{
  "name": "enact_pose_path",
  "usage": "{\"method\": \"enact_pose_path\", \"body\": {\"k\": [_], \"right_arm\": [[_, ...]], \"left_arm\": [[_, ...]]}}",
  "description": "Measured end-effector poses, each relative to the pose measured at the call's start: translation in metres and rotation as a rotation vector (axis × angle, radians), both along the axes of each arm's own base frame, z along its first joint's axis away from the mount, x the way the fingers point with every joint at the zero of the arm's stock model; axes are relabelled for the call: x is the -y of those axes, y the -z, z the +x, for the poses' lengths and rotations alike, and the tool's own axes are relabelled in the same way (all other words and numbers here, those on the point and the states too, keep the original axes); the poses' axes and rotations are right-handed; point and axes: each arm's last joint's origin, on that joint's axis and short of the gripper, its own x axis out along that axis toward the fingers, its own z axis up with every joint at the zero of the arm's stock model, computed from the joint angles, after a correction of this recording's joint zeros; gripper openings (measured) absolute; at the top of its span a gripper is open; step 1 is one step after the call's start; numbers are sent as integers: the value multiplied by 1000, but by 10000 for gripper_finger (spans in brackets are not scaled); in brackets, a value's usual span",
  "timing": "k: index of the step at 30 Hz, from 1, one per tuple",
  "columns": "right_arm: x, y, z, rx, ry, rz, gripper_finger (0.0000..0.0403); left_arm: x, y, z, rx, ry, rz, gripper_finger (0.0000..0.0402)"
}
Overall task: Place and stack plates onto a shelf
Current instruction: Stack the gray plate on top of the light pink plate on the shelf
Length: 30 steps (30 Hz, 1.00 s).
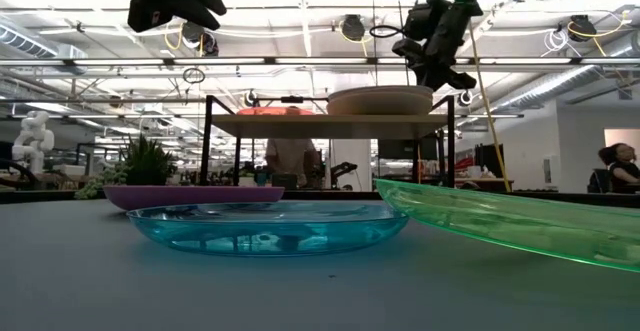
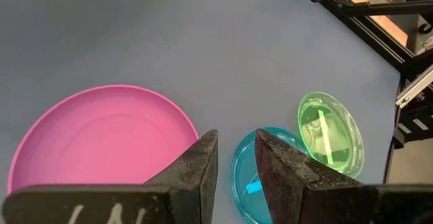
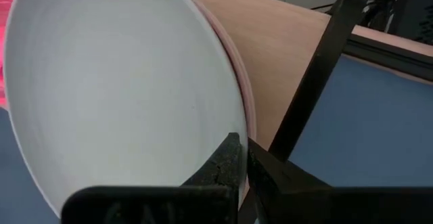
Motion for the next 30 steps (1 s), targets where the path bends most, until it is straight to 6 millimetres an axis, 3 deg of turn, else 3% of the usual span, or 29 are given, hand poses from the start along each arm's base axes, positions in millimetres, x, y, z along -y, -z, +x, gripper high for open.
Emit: {"method": "enact_pose_path", "body": {"k": [5, 11, 15, 18, 24, 30], "right_arm": [[0, 0, 0, -2, 7, -6, 18], [-2, -4, -2, -6, 16, -27, 86], [-11, -20, -9, 13, 24, -97, 123], [-23, -35, -14, 41, -13, -144, 130], [-41, -49, -18, 114, -165, -235, 92], [-49, -17, -5, 328, -312, -240, 10]], "left_arm": [[0, 0, 0, -1, 3, 4, 104], [0, 0, 0, -1, 3, 5, 104], [0, 0, 0, -1, 2, -1, 104], [1, 0, 0, -1, 4, -9, 104], [1, 0, 0, -2, 14, -1, 104], [1, 0, 0, -5, 25, 10, 104]]}}
